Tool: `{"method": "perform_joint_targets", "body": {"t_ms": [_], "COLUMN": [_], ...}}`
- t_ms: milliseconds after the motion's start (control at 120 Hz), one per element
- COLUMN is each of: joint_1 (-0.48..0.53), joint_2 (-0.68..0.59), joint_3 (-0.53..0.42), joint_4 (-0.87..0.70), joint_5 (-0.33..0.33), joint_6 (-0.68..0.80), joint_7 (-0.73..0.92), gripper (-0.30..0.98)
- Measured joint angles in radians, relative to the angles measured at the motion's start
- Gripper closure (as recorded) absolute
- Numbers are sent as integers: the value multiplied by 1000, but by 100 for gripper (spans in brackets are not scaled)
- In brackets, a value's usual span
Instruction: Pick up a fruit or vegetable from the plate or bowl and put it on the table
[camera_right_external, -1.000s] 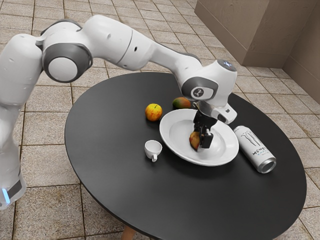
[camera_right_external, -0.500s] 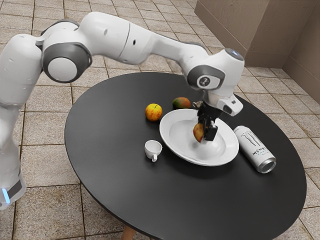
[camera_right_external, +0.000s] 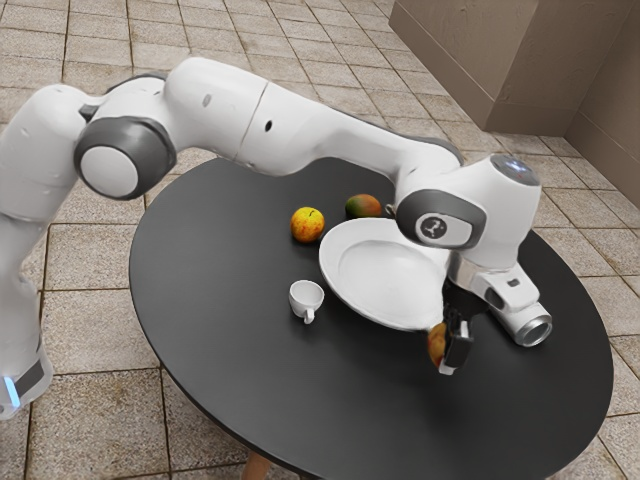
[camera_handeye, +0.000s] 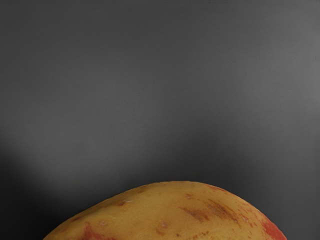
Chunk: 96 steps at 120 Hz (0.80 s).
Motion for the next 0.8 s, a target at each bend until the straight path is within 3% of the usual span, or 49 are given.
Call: {"method": "perform_joint_targets", "body": {"t_ms": [492,800], "joint_1": [-34,-34], "joint_2": [49,52], "joint_3": [-20,-15], "joint_4": [-6,-5], "joint_5": [-4,-5], "joint_6": [125,144], "joint_7": [-11,-14], "gripper": [15,5]}}
